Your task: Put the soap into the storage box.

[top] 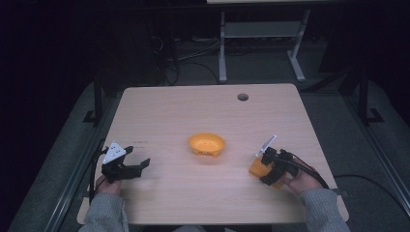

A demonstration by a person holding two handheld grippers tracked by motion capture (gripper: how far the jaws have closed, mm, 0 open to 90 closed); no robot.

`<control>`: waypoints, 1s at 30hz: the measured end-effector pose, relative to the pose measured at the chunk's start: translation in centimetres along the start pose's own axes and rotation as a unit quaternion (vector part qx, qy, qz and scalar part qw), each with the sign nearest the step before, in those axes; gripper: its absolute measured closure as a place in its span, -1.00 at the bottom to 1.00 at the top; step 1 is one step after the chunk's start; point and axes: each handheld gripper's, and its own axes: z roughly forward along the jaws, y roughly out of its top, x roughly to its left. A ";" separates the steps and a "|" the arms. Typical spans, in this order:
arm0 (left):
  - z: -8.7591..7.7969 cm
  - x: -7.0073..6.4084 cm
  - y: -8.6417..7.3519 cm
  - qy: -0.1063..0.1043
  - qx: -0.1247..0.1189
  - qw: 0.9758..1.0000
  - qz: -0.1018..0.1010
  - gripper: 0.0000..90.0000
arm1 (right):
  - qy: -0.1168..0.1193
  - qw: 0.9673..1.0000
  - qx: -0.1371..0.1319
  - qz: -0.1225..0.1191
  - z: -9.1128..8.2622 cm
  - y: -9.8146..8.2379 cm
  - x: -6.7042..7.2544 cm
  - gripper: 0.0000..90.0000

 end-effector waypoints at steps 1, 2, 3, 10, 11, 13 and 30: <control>0.0 0.0 0.0 0.000 0.000 1.000 0.000 -0.69 | 0.001 1.000 -0.001 -0.004 0.0 0.0 0.0 -0.54; 0.0 0.0 0.0 0.000 0.000 1.000 0.000 -0.69 | 0.002 1.000 -0.002 -0.005 0.0 0.0 0.0 -0.54; 0.0 0.0 0.0 0.000 0.000 1.000 0.000 -0.69 | 0.002 1.000 -0.001 -0.006 -0.1 0.0 0.0 -0.54; 0.0 0.0 0.0 0.000 0.000 1.000 -0.002 -0.69 | 0.010 1.000 -0.009 -0.019 -0.3 0.1 0.2 -0.53; -0.1 0.0 0.0 0.000 -0.001 1.000 -0.002 -0.69 | 0.010 1.000 -0.013 -0.020 -0.4 0.2 0.2 -0.53; -0.1 0.0 0.0 0.000 -0.001 1.000 -0.002 -0.69 | 0.010 1.000 -0.019 -0.021 -0.8 0.4 0.2 -0.52; -0.1 0.0 0.1 -0.001 -0.003 1.000 -0.005 -0.69 | 0.006 0.998 -0.035 -0.057 -3.4 4.3 -0.3 -0.53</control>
